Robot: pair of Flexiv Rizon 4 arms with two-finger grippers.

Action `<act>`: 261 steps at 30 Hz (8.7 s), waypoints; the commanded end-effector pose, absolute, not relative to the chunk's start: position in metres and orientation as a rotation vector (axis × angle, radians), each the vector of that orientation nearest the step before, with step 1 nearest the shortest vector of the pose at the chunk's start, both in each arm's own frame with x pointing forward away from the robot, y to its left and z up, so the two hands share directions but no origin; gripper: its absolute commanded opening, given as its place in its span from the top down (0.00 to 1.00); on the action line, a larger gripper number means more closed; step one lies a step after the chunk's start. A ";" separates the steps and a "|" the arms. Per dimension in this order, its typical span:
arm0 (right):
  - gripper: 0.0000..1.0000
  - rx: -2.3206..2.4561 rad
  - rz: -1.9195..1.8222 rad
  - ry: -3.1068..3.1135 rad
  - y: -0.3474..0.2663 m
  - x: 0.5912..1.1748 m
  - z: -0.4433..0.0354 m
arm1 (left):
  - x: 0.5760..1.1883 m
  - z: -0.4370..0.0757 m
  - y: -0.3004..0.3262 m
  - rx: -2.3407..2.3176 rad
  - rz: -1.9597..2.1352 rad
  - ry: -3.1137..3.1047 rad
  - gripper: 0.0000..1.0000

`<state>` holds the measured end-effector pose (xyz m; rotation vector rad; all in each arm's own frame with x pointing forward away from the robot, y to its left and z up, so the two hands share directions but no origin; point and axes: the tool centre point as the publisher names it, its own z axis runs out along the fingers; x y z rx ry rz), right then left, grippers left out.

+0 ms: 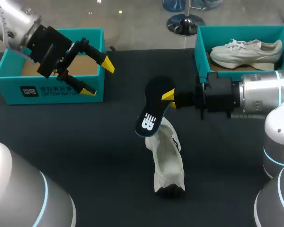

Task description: Take the shoe out of the shoebox, open the shoe tongue, remove and reinsert the insole, then place the shoe into the shoebox

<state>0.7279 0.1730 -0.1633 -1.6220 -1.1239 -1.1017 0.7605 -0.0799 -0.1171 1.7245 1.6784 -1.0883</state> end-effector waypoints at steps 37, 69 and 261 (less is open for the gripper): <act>1.00 -1.625 -1.102 -1.124 0.176 0.729 -0.164 | 0.762 -0.159 -0.115 1.324 -1.084 1.350 0.00; 1.00 -1.625 -1.102 -1.124 0.176 0.729 -0.164 | 0.761 -0.173 -0.192 1.248 -1.275 1.399 1.00; 0.00 -2.102 -0.671 -1.947 0.045 0.651 -0.097 | 0.585 -0.223 -0.109 1.409 -1.344 1.798 1.00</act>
